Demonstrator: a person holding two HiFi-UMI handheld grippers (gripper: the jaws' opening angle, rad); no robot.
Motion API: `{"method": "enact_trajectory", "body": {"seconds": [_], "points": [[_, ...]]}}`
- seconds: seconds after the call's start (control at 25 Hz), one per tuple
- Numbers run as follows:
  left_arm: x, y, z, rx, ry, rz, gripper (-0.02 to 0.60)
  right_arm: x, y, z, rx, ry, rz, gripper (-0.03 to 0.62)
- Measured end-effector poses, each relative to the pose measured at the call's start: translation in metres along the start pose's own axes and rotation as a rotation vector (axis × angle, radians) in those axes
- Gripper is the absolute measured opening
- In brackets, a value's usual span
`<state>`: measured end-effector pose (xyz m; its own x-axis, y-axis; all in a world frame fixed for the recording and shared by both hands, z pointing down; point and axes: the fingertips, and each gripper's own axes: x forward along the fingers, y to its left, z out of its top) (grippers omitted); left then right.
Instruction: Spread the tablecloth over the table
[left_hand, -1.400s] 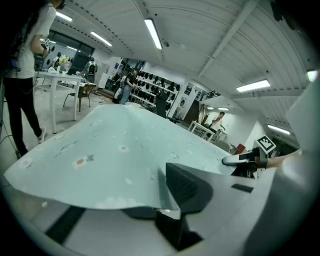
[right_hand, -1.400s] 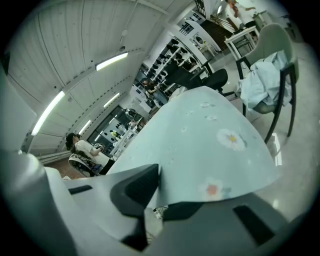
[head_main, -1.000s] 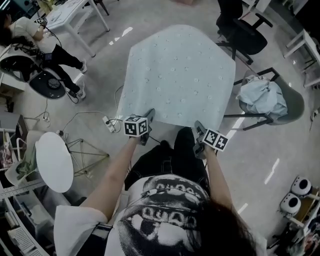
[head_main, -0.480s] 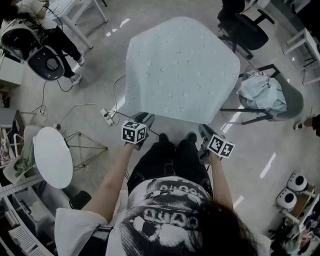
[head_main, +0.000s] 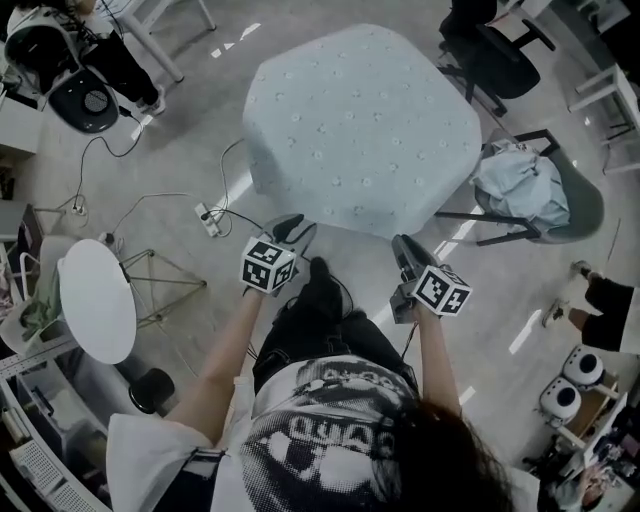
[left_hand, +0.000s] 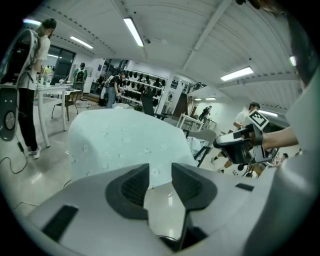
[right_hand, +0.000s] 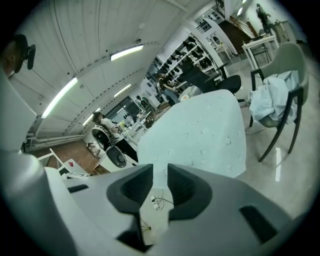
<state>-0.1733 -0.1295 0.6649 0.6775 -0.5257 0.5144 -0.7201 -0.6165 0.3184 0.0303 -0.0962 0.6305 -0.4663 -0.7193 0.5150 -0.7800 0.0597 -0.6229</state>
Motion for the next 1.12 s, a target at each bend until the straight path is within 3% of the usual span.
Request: {"method": "enact_trajectory", "body": {"seconds": [0.28,0.72,1.12], "points": [[-0.009,-0.061,0.017,0.004,-0.066,-0.043,0.139,-0.034,0.018,-0.006,-0.054,-0.019,0.062,0.058],[-0.045,-0.176,0.015,0.171,-0.099,-0.079,0.138,-0.121,0.03,-0.033,-0.156,-0.081,0.129,0.058],[-0.076,-0.251,0.002,0.219,-0.146,-0.1,0.104,-0.19,0.056,-0.044,-0.249,-0.172,0.209,0.049]]}}
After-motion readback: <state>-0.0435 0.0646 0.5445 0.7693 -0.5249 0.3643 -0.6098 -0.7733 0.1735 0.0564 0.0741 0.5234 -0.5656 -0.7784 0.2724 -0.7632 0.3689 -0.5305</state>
